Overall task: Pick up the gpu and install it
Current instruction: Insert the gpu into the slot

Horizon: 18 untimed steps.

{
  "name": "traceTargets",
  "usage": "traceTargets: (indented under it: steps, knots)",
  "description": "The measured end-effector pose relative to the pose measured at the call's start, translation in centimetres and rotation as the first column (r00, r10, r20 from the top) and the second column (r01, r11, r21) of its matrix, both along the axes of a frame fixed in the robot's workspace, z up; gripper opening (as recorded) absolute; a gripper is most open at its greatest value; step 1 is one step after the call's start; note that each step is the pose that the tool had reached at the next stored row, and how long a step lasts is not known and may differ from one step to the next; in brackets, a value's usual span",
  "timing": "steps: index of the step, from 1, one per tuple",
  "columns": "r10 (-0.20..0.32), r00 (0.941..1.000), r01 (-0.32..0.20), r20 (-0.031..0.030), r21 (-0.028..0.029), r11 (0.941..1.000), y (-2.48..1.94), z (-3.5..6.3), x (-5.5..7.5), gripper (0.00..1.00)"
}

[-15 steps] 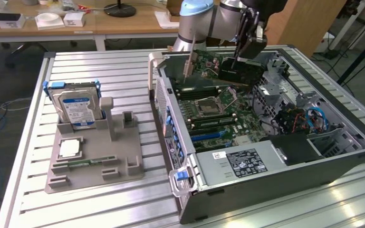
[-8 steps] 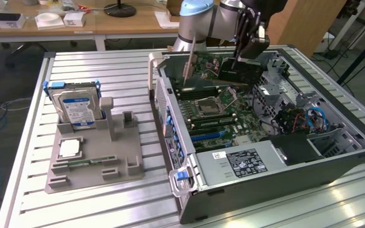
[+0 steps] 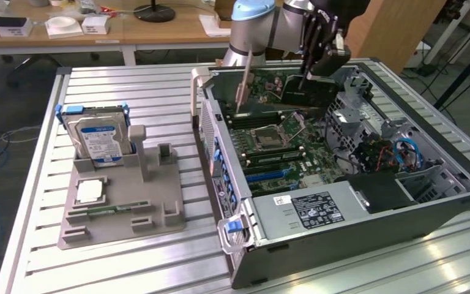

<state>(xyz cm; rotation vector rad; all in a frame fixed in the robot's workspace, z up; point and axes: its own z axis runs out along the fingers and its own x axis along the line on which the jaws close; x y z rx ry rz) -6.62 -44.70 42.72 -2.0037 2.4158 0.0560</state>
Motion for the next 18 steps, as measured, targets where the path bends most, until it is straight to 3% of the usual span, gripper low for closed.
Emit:
traceTargets:
  steps: [8,15,18]
  knots:
    - [0.079,0.9969,-0.079,0.0000,0.0000,0.9969,0.00,0.00,0.00,0.26]
    - [0.143,0.9897,-0.143,0.0000,0.0001,0.9897,0.00,-0.01,0.00,0.26]
    - [0.150,0.9887,-0.150,0.0000,0.0000,0.9887,0.00,0.00,0.00,0.26]
